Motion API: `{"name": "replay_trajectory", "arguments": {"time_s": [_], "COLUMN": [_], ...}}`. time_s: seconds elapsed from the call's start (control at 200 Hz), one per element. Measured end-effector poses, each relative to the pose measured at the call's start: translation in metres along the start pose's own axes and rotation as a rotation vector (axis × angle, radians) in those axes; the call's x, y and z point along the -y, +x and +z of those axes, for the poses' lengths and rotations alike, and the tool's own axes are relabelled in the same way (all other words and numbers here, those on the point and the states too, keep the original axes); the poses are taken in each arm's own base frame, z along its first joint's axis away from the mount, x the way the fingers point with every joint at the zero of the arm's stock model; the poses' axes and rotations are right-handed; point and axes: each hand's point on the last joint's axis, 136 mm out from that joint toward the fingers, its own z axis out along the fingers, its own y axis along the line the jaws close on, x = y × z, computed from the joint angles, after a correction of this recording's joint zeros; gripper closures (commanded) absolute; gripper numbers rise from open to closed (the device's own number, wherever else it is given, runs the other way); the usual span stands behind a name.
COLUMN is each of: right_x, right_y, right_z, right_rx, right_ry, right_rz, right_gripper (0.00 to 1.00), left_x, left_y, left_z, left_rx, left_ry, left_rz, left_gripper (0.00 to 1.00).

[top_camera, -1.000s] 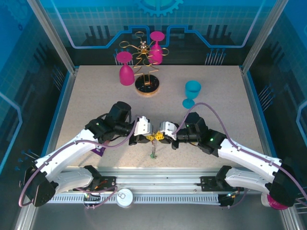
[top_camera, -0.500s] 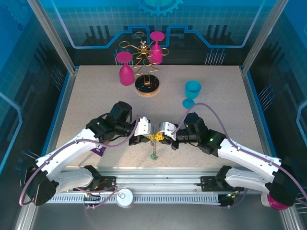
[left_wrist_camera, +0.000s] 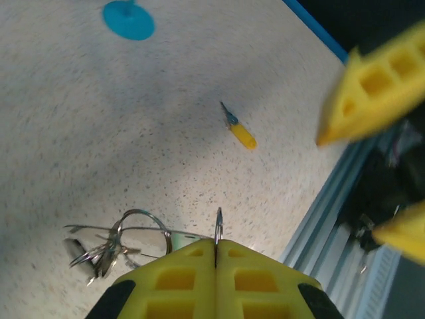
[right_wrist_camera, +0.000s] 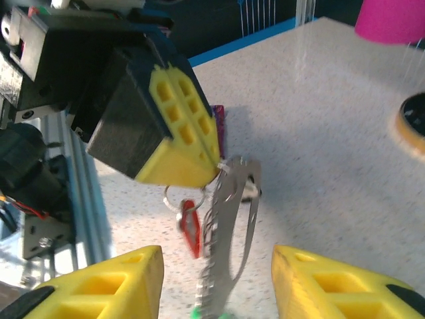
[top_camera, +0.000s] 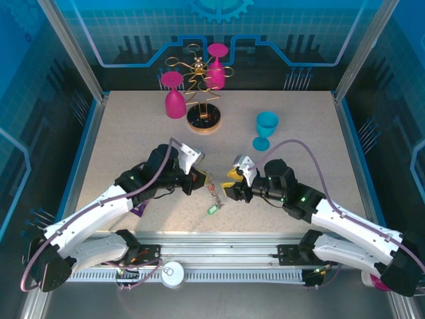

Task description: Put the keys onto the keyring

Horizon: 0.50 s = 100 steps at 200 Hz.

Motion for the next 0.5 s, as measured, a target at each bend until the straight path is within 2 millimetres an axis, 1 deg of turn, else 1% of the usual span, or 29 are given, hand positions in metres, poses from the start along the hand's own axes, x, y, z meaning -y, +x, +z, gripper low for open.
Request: {"name": "replay_trajectory", "arguments": {"time_s": [0.08,0.175,0.23,0.33,0.38,0.5], "right_x": [-0.004,-0.008,-0.007,-0.008,-0.011,-0.022], "right_y": [0.008,0.016,0.018,0.014,0.011,0.007], "right_z": [0.006,0.012,0.014,0.02,0.023,0.031], "right_rx": [-0.031,-0.065,-0.074,-0.054,-0.038,-0.012], "right_ry": [-0.014,-0.02,-0.014,-0.016,-0.025,-0.046], "right_rz": [0.102,0.24,0.33,0.533,0.621,0.79], "right_gripper": [0.53,0.52,0.55,0.56,0.56,0.55], "left_x": [-0.007,-0.016,-0.02,-0.025,-0.028,-0.031], "left_y": [0.001,0.009,0.012,0.017,0.023,0.03], "left_z": [-0.002,-0.002,-0.002,0.0,0.001,0.003], "left_rx": [0.004,-0.013,-0.016,-0.006,-0.007,-0.006], "left_ry": [-0.043,-0.093,-0.115,-0.141,-0.158,-0.187], "left_rz": [-0.152,-0.325,-0.427,-0.587,-0.662,-0.77], "left_gripper": [1.0,1.0,1.0,1.0,1.0,1.0]}}
